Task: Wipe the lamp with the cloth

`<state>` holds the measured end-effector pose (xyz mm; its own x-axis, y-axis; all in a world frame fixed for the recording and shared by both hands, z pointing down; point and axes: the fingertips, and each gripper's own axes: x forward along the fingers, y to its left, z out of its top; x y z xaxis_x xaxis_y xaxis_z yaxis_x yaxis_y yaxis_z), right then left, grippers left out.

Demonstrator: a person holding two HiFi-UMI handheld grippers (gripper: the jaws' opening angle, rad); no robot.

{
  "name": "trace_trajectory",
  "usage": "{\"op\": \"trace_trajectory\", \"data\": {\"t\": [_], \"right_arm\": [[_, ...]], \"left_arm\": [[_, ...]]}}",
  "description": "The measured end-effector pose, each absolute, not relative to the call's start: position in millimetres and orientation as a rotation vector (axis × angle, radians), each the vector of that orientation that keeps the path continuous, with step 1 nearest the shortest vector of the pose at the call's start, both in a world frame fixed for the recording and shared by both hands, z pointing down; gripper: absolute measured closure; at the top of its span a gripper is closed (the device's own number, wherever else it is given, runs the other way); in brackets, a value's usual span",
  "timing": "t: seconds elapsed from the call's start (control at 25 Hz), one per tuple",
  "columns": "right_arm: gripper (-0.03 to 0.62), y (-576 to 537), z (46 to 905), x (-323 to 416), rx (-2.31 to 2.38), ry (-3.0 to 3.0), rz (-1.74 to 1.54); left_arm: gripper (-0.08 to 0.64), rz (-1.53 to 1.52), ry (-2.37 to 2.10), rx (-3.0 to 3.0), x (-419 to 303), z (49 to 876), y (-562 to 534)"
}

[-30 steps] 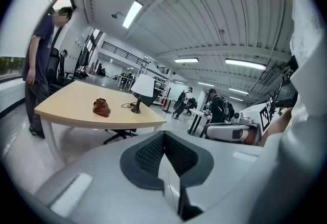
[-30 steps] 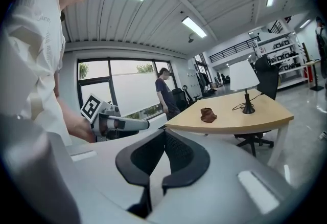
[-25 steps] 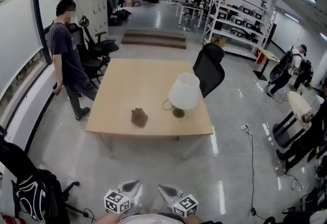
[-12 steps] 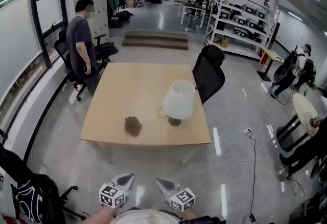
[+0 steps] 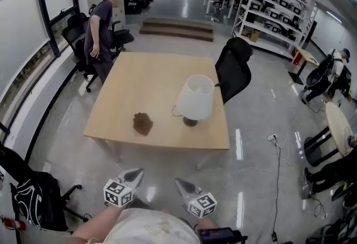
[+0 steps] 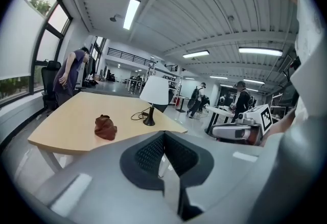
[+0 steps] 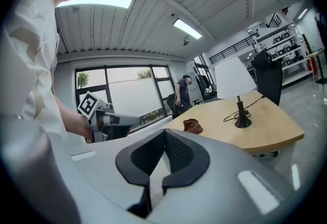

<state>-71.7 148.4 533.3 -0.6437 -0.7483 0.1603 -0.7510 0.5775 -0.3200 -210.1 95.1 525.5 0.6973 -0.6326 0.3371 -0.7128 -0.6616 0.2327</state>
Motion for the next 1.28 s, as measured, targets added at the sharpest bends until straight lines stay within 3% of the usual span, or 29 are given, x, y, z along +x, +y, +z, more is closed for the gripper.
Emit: {"op": "trace_trajectory", "data": {"t": [0.52,1.28], "right_arm": [[0.580,115.9,543.7,-56.3,1.414,-2.730,0.601],[0.580,-47.0,514.8,-41.8,1.523,-2.622,0.500]], "left_arm": [[0.558,0.337,-0.936,2.554,-185.0,548.9,51.0],[0.558,0.333,-0.752,2.615,-151.6,547.7,-125.0]]}}
